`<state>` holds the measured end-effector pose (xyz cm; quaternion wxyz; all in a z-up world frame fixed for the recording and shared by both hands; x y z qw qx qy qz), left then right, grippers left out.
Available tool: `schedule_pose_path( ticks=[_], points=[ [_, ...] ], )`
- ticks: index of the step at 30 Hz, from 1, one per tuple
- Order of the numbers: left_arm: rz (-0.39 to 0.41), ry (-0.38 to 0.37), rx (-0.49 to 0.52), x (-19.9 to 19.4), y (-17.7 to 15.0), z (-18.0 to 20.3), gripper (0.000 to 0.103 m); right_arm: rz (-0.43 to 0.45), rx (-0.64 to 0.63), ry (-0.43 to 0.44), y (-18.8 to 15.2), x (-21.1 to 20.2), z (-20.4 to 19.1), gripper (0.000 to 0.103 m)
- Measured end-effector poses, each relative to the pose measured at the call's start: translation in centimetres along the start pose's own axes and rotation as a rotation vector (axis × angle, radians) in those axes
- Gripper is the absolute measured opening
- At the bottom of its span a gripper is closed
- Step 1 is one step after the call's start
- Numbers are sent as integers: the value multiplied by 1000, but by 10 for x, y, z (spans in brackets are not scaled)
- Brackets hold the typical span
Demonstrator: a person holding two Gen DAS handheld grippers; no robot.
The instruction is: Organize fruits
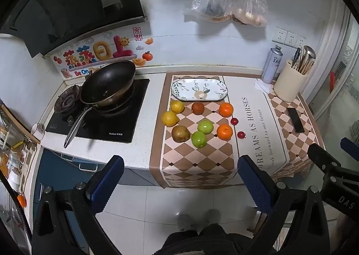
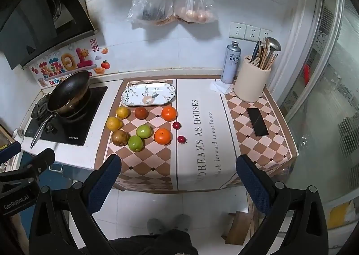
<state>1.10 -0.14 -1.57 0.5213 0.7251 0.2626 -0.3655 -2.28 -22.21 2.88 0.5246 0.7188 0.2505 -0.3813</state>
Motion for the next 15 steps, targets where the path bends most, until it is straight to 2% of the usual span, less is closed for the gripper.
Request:
schedule_pose_path(
  ticks=[1, 7, 8, 15],
  points=[
    [-6, -30, -20, 1, 0, -2, 103, -1, 0, 1, 0, 0, 0, 103],
    [3, -21, -17, -4, 8, -1, 103, -18, -9, 11, 4, -1, 3, 103],
    [3, -21, -17, -4, 9, -1, 103, 12, 8, 1, 6, -8, 1, 103],
    [7, -24, -14, -2, 16, 1, 103, 17, 10, 8, 5, -8, 1, 103]
  ],
)
Point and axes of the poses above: each gripper's, at about its wrist camera, not at the fingertips, and x roughly the way its jaws point, z to its right, y to its top, the point moved 2 cm from there along x, roughly the way its jaws point, and after that the axes turned 12 degrees about x, right-handed, at the moved point
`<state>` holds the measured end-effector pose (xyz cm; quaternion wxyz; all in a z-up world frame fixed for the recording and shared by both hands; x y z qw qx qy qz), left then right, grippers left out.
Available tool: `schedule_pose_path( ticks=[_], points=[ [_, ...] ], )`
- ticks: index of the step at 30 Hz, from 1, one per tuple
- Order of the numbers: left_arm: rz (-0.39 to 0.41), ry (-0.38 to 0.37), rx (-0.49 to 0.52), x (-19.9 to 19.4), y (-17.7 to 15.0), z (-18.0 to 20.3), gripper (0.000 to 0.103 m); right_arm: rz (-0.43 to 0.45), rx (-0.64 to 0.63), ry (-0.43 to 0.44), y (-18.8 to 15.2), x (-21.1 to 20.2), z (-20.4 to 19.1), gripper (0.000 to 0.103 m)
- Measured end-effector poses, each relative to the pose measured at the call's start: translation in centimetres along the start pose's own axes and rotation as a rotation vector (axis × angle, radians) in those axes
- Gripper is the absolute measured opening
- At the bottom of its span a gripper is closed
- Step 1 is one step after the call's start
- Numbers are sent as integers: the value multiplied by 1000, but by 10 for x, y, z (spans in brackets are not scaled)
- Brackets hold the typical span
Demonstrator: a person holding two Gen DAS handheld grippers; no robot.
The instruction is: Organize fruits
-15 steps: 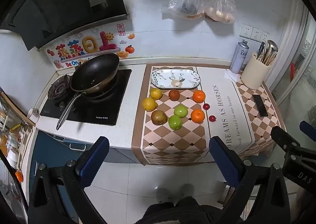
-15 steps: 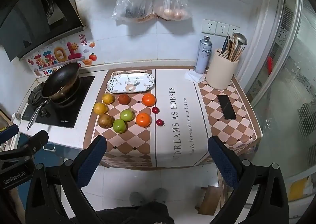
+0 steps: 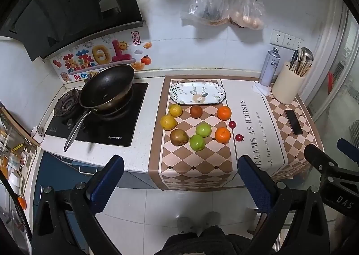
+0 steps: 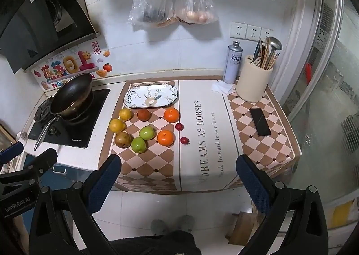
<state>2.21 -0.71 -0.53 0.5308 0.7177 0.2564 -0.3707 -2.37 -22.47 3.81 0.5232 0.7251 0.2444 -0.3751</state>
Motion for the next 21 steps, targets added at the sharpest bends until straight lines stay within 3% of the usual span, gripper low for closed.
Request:
schedule_pose_path(
  ticks=[21],
  points=[
    [29, 3, -2, -11, -2, 2, 103, 5, 6, 2, -1, -2, 2, 103]
  ],
)
Point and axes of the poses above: each gripper's, at about its wrist camera, not at the fingertips, and x roughly the way its jaws point, z to its right, y to its top, the point moved 2 cm from there along x, roughly the way its jaws point, and after that the axes turned 12 degrees about x, right-handed, at the moved point
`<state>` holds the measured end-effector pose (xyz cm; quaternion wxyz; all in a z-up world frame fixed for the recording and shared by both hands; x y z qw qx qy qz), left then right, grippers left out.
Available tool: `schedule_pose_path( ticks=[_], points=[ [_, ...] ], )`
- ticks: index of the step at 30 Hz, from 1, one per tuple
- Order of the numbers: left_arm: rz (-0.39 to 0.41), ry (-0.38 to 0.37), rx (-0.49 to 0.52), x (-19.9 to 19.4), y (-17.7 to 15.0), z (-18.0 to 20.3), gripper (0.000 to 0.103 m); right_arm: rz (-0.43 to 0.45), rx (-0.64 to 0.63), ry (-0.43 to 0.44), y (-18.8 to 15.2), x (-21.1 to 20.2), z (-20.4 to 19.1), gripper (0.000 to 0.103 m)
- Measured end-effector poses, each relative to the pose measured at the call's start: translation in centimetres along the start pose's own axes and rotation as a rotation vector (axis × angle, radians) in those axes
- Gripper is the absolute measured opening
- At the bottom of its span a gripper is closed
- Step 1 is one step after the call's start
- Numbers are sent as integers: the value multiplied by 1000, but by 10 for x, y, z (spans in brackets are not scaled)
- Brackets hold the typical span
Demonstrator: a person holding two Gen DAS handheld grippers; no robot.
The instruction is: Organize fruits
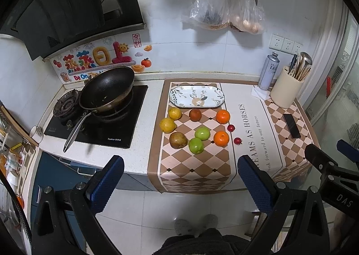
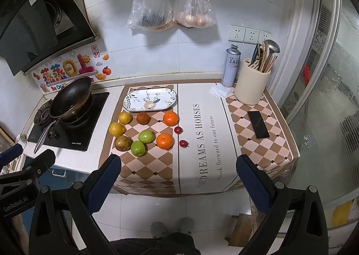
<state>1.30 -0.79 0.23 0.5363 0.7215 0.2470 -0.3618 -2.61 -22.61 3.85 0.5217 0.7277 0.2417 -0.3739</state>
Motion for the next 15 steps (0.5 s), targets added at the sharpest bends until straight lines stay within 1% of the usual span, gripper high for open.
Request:
schedule_pose_path(
  ticks=[15],
  points=[
    [4, -3, 1, 1, -1, 1, 103, 1, -3, 3, 4, -1, -2, 103]
  ],
)
Point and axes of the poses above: each gripper's, at about its wrist camera, not at the fingertips, and x roughly the way its jaws point, z to its right, y to its top, the point moved 2 cm from there along x, roughly the way its jaws point, and after that the axes turned 12 degrees about x, right-handed, at the moved point
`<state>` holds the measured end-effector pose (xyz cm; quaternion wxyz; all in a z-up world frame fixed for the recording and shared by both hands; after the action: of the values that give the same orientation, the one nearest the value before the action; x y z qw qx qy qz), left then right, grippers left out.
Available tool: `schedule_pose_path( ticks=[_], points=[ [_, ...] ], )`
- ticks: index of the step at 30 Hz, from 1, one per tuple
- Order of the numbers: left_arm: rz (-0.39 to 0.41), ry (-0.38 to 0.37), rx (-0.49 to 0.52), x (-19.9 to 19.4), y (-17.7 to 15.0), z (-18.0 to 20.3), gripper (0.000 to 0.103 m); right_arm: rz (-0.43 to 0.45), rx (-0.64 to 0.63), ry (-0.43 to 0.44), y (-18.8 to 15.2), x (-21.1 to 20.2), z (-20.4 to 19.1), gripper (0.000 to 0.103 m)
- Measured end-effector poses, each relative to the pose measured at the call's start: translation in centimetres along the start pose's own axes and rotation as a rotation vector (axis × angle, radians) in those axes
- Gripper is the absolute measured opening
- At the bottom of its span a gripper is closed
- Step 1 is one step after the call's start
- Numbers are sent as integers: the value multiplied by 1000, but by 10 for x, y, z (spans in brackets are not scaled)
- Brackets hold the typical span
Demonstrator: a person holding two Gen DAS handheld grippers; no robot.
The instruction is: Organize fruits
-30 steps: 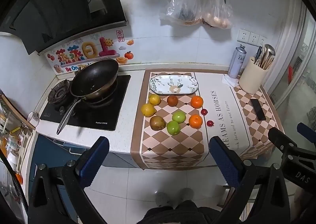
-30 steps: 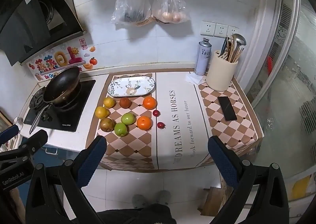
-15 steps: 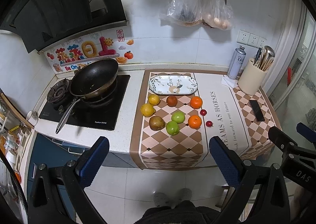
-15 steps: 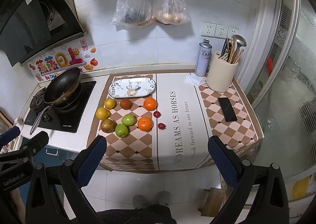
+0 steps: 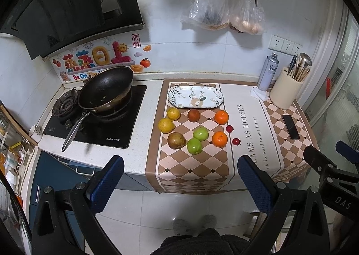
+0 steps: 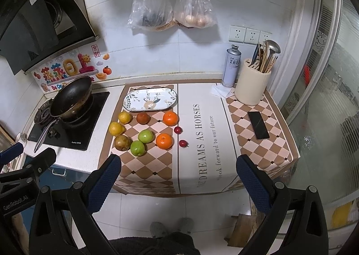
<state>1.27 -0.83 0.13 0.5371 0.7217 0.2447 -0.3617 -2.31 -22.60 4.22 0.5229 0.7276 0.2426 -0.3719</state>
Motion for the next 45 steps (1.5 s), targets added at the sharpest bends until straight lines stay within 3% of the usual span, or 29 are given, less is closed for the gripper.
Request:
schedule_pose_path(
  ticks=[37, 43, 45],
  points=[
    [-6, -14, -16, 0, 7, 9, 103, 4, 1, 7, 1, 0, -2, 103],
    [9, -18, -8, 5, 12, 0, 103, 26, 39, 10, 3, 5, -6, 103],
    [47, 14, -6, 8, 13, -5, 103, 68, 70, 33, 3, 8, -6, 103]
  ],
)
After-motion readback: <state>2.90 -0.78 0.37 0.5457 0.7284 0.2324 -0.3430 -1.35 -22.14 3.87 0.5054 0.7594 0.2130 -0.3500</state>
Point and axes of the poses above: each gripper's, at about its wrist camera, not at the fingertips, and x roughly the way its jaws point, z to its right, y to its top, the point moved 2 cm from there along x, roughly the way its jaws point, and after that the axes turned 12 degrees about x, right-handed, at the moved point
